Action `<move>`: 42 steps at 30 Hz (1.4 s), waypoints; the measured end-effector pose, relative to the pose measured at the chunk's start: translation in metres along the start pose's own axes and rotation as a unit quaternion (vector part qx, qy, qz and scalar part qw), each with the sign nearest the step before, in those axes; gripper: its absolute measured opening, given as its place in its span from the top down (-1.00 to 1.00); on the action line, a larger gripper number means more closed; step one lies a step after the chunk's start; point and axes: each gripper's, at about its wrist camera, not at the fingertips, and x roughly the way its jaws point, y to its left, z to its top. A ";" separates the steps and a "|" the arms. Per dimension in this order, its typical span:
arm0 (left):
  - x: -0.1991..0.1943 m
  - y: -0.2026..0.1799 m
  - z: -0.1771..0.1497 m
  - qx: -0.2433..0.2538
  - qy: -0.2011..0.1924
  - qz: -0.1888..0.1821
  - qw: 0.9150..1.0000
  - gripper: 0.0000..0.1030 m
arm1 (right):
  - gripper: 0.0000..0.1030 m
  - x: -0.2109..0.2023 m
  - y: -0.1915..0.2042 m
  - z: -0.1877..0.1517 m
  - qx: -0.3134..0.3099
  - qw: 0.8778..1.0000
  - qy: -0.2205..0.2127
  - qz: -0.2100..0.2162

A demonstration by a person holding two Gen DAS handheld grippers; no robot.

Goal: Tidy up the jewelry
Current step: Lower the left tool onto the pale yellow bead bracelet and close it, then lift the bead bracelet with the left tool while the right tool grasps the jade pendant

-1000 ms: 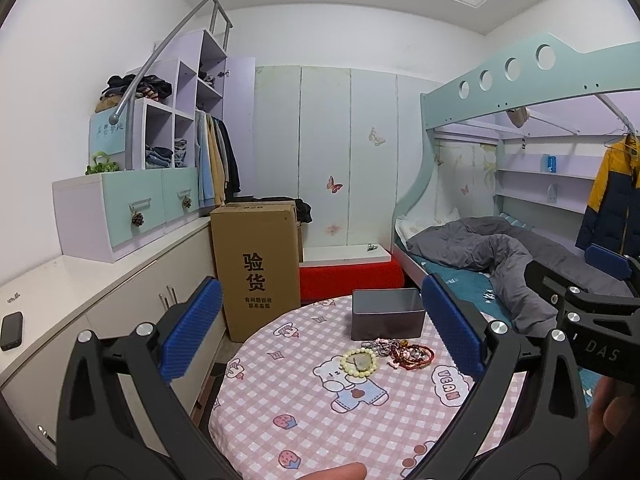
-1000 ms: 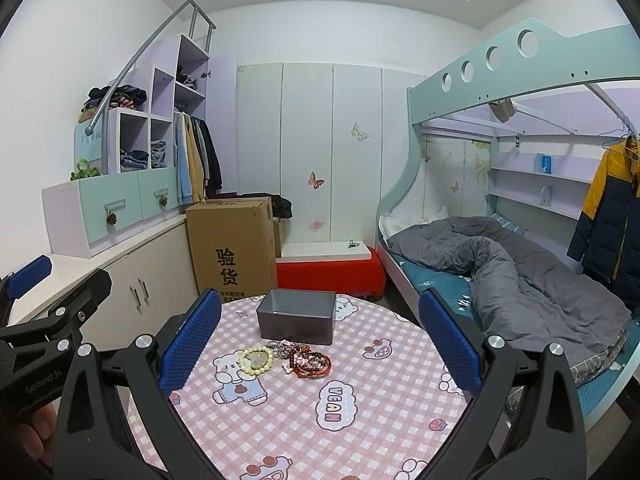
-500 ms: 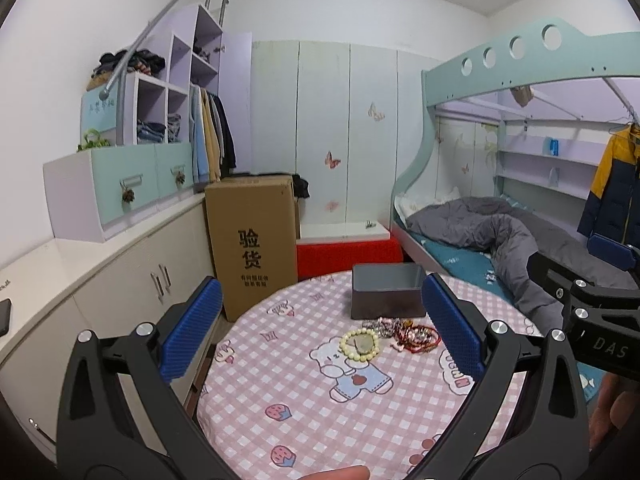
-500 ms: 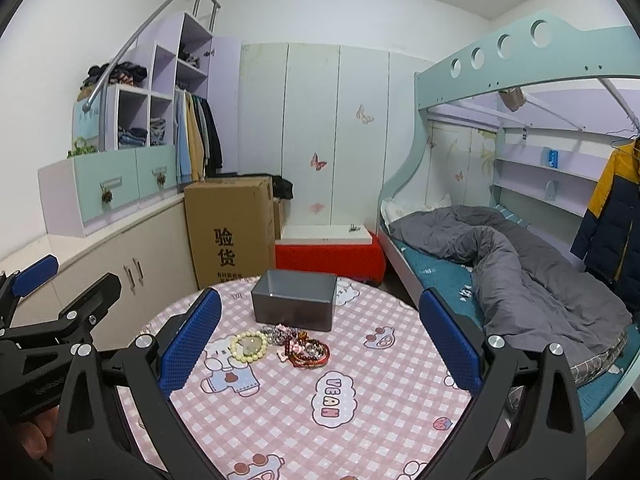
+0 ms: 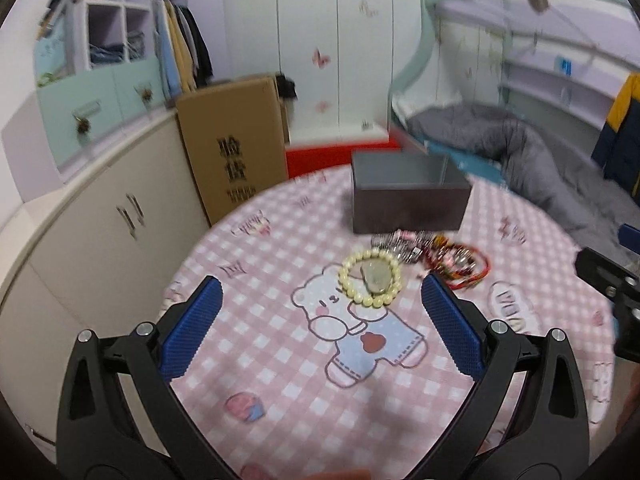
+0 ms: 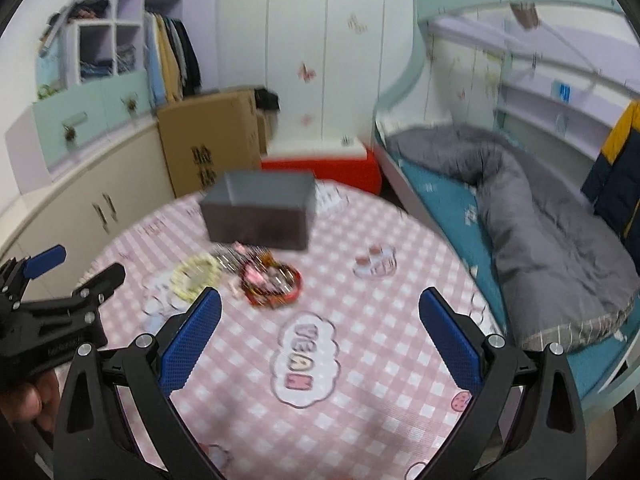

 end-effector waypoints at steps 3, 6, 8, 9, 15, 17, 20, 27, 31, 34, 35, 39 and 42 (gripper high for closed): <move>0.035 -0.001 0.000 0.003 0.039 0.000 0.999 -0.90 | -0.85 0.024 -0.011 -0.003 0.009 0.999 0.036 0.000; 0.058 0.006 -0.001 -0.006 0.063 0.003 0.998 -0.90 | -0.85 0.042 -0.016 -0.003 0.013 0.998 0.062 0.004; 0.074 0.013 0.001 -0.018 0.074 0.011 0.997 -0.90 | -0.85 0.053 -0.018 -0.002 0.016 0.997 0.075 0.010; 0.079 0.015 0.001 -0.021 0.077 0.012 0.997 -0.90 | -0.85 0.058 -0.019 -0.002 0.017 0.997 0.079 0.012; 0.116 0.010 0.003 0.012 0.121 0.029 0.992 -0.87 | -0.85 0.080 -0.007 0.004 0.007 0.994 0.097 0.039; 0.120 0.010 0.003 0.009 0.127 0.005 0.992 -0.67 | -0.85 0.082 -0.002 0.006 0.005 0.994 0.099 0.055; 0.117 0.008 0.005 0.015 0.120 -0.047 0.992 0.19 | -0.85 0.085 0.008 0.009 -0.002 0.992 0.101 0.079; 0.099 0.013 0.008 -0.006 0.100 -0.125 0.987 0.83 | -0.85 0.089 0.035 0.017 -0.028 0.989 0.103 0.105; 0.075 0.031 0.017 -0.025 0.069 -0.127 0.989 0.83 | -0.85 0.097 0.048 0.018 -0.035 0.986 0.112 0.122; 0.061 0.045 0.022 -0.035 0.051 -0.118 0.991 0.83 | -0.85 0.103 0.063 0.018 -0.044 0.982 0.117 0.143; 0.058 0.049 0.023 -0.038 0.047 -0.115 0.991 0.83 | -0.85 0.106 0.070 0.019 -0.049 0.980 0.118 0.152; 0.048 0.063 0.022 -0.045 0.039 -0.096 0.994 0.83 | -0.75 0.121 0.093 0.022 -0.063 0.974 0.128 0.178; 0.051 0.074 0.018 -0.053 0.043 -0.092 0.993 0.83 | -0.48 0.147 0.115 0.024 -0.077 0.968 0.152 0.185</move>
